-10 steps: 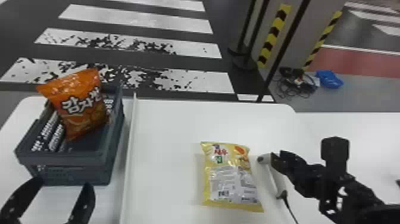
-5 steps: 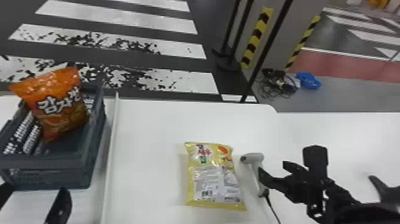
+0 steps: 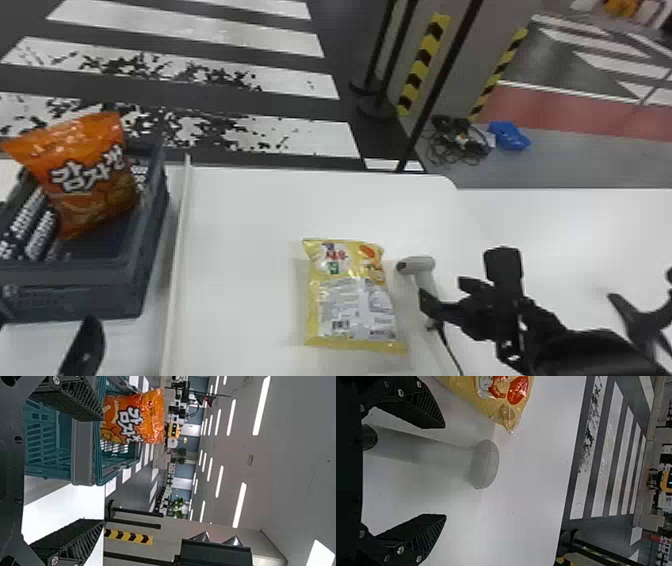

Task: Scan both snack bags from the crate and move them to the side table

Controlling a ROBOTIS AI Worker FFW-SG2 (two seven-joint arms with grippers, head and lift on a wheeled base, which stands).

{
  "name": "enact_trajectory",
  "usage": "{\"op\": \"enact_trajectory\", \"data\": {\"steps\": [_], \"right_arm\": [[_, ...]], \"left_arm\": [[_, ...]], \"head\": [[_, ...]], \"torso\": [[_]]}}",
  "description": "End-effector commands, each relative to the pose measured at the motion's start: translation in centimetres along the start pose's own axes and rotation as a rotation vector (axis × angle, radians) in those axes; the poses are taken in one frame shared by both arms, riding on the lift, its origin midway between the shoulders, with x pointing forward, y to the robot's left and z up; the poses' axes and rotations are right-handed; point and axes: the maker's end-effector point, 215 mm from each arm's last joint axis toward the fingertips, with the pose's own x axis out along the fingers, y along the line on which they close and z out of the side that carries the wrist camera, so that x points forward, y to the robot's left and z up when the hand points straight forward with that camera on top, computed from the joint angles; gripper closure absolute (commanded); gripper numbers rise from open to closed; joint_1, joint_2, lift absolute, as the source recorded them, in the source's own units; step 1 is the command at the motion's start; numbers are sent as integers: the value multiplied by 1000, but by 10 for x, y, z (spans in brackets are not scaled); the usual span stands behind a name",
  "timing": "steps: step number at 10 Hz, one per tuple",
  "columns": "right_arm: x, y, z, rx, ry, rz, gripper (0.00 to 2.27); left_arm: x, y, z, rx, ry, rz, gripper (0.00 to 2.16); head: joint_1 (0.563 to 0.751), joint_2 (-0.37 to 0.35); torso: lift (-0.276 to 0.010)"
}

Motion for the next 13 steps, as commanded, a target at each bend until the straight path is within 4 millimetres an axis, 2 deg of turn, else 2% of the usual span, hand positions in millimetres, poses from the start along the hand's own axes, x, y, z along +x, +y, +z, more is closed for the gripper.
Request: {"op": "enact_trajectory", "data": {"steps": [1,3,4,6,7,8,10,13], "right_arm": [[6,4,1,-5,4,9,221],[11,11,0,-4,11,34,542],[12,12,-2,-4,17,46,829],[13,11,-5,-2,23,47,1652],[13,11,-5,1,24,48,1686],[13,10,-5,5,24,45,2132],[4,-1,8,11,-4,16,2135],[-24,-6,21,2,-5,-33,2189]], "left_arm": [[0,3,1,1,-2,5,83],[0,4,0,0,0,9,83],[0,4,-1,-1,2,10,83],[-1,4,-2,-3,1,11,83],[-1,4,-3,-3,4,11,83],[-1,4,-2,-4,0,12,83],[-1,3,-2,-6,0,11,83],[-1,1,-3,-10,2,8,83]], "head": [[695,-285],[695,-270],[695,-263],[695,-259],[695,-260],[695,-261],[695,-267],[695,-282]], "torso": [[-99],[-99],[-99],[-99],[-99],[-99],[-99],[-99]]}}
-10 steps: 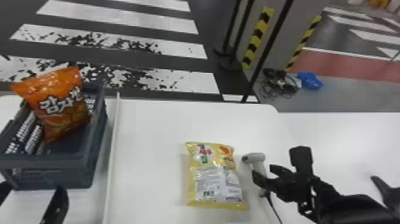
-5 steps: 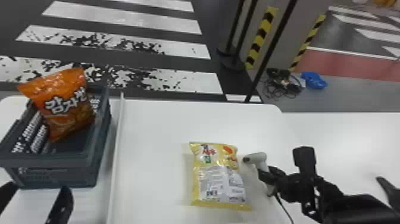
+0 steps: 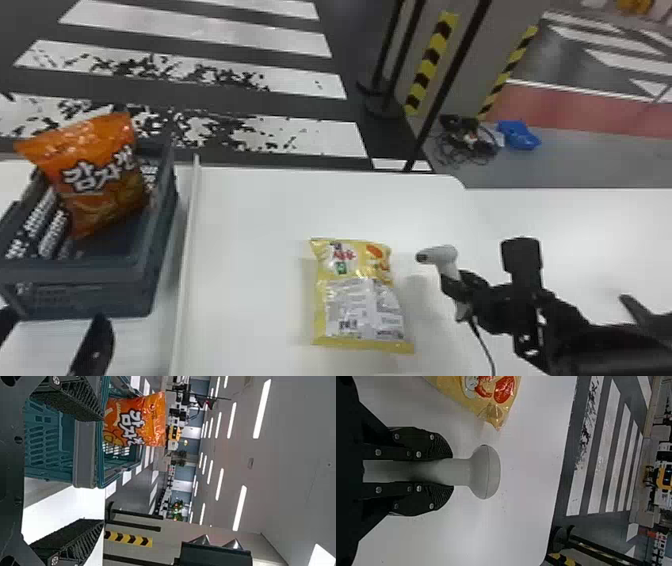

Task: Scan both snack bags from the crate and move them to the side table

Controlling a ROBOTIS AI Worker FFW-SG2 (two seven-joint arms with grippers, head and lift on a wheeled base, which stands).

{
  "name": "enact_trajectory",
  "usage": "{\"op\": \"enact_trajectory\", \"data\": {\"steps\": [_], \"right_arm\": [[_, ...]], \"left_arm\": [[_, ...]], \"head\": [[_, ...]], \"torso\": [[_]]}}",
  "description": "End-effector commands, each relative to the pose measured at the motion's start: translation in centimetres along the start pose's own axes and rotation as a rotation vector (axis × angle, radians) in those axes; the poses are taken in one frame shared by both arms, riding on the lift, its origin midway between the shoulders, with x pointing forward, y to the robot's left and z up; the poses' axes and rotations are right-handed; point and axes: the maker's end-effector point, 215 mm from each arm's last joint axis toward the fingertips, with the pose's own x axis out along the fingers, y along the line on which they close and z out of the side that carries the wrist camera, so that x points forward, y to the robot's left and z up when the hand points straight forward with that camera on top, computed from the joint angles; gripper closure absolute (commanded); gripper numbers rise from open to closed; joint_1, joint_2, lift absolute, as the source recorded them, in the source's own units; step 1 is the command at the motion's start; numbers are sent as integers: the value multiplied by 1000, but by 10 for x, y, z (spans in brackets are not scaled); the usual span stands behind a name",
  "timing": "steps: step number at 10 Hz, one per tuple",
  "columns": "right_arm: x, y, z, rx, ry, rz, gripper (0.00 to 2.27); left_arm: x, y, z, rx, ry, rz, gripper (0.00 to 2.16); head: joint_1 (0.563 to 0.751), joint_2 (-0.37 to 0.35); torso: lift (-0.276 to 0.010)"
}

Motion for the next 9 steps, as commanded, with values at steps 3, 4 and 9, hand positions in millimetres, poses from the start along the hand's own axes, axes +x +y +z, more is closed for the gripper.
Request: {"op": "enact_trajectory", "data": {"steps": [3,4,9], "right_arm": [[-43,-1,-19,7,80,-77,2246],[-56,2,-28,11,118,-97,2246],[-124,51,-56,66,284,-97,2246]], "left_arm": [[0,-1,0,1,-1,-5,83],[1,-3,1,0,-4,-10,83],[2,-6,3,0,-9,-18,83]], "head": [[695,-298],[695,-308],[695,-311]], "torso": [[-99],[-99],[-99]]}}
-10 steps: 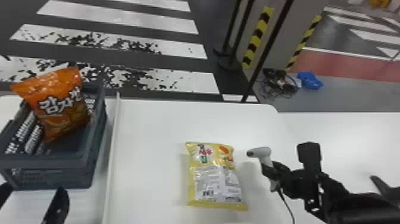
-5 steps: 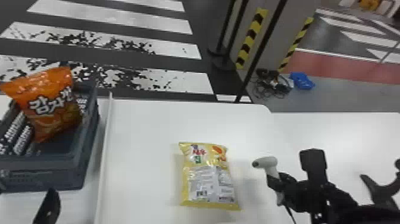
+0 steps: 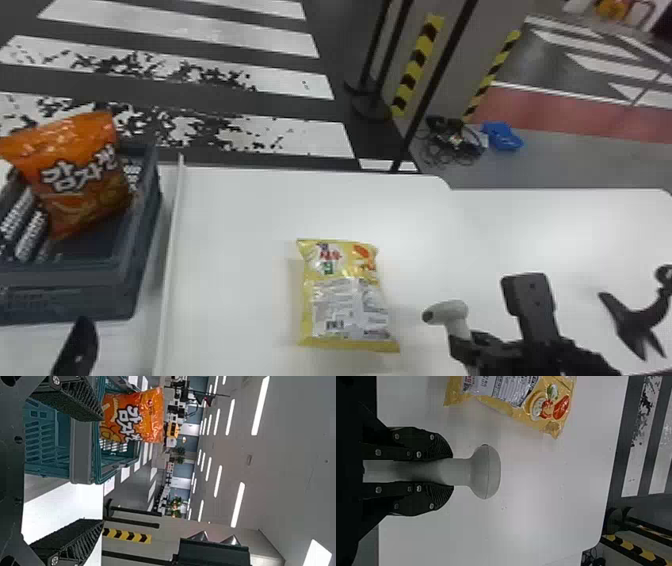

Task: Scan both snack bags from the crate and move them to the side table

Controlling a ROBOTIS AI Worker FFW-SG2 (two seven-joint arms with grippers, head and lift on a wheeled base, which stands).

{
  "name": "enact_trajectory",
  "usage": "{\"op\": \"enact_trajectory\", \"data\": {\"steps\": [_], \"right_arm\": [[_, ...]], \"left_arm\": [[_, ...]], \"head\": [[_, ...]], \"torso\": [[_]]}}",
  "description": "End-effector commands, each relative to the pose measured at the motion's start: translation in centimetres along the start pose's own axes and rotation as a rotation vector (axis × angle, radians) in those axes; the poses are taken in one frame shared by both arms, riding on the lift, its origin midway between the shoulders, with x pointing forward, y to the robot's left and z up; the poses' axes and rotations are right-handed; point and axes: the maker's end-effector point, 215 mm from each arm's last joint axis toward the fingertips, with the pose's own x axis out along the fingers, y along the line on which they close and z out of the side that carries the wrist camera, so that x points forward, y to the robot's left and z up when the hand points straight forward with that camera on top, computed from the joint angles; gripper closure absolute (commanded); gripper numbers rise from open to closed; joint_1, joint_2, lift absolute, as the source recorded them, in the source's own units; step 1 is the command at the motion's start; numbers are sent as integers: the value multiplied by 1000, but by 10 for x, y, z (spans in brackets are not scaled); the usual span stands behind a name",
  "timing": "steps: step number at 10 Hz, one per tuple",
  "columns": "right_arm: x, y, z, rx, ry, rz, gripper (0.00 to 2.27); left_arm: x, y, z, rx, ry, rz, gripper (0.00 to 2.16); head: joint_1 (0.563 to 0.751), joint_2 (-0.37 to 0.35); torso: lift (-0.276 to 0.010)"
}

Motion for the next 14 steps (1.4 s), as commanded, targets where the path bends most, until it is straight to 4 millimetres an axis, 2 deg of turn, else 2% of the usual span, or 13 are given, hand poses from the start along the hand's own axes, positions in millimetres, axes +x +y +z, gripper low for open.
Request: {"op": "enact_trajectory", "data": {"steps": [1,4,7,14], "right_arm": [[-20,13,-4,-3,22,12,2246],[-50,42,-10,-16,55,41,2246],[-61,91,7,-70,10,102,2246],[-90,175,34,-190,-90,185,2246]], "left_arm": [[0,-1,0,-2,0,-2,83],[1,-3,0,-3,-3,-7,83],[2,-7,1,-7,-5,-16,83],[3,-12,2,-7,-6,-32,83]], "head": [[695,-304],[695,-277],[695,-208],[695,-48]], "torso": [[-99],[-99],[-99],[-99]]}}
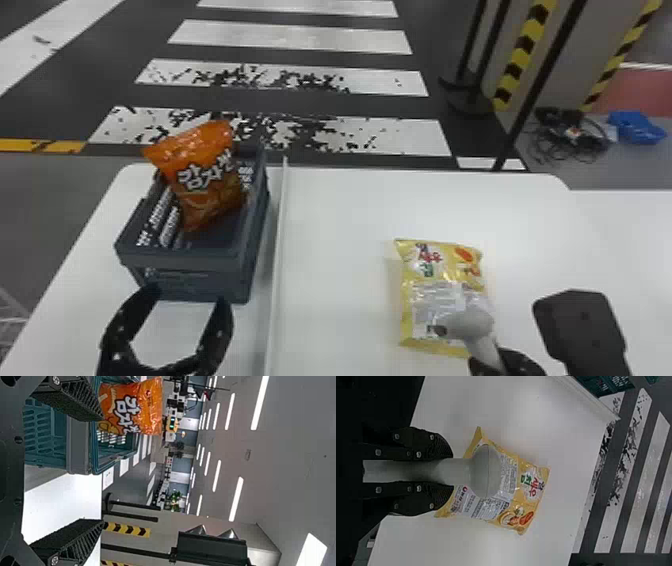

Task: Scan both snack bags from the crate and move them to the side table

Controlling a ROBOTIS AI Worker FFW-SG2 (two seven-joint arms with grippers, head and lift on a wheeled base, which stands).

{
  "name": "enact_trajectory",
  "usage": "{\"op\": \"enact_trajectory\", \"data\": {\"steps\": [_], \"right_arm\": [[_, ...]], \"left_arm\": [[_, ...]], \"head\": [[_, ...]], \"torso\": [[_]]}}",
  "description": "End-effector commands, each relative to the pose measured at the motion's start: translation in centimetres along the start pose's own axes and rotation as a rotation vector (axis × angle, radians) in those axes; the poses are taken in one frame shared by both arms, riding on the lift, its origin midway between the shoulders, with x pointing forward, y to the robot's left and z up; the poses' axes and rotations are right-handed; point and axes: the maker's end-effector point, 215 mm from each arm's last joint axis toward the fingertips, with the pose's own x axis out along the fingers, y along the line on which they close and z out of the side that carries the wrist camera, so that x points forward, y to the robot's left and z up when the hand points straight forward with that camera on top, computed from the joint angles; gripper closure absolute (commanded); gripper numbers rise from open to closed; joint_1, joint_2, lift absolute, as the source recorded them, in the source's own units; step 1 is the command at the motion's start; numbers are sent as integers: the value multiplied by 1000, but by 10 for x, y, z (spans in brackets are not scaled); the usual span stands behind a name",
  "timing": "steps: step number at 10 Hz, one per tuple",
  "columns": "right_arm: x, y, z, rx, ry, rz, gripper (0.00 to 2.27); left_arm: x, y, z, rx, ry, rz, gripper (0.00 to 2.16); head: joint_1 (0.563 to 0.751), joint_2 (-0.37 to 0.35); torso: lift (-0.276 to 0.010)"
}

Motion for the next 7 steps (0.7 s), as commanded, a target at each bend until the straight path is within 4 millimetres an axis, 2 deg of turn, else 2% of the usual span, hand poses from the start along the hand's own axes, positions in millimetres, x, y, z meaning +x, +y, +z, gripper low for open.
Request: {"op": "enact_trajectory", "data": {"steps": [1,5,7], "right_arm": [[0,15,9,-21,-17,19,2246],[28,13,-8,-48,48,0,2246],[39,8,-2,-63,37,-15,2246]], "left_arm": [[0,-1,1,-1,-2,-2,83],[-1,0,-1,2,0,-3,83],[-2,0,-1,3,1,-5,83]], "head": [[695,-19],[695,13],[695,7]], "torso": [[-99],[-99],[-99]]}}
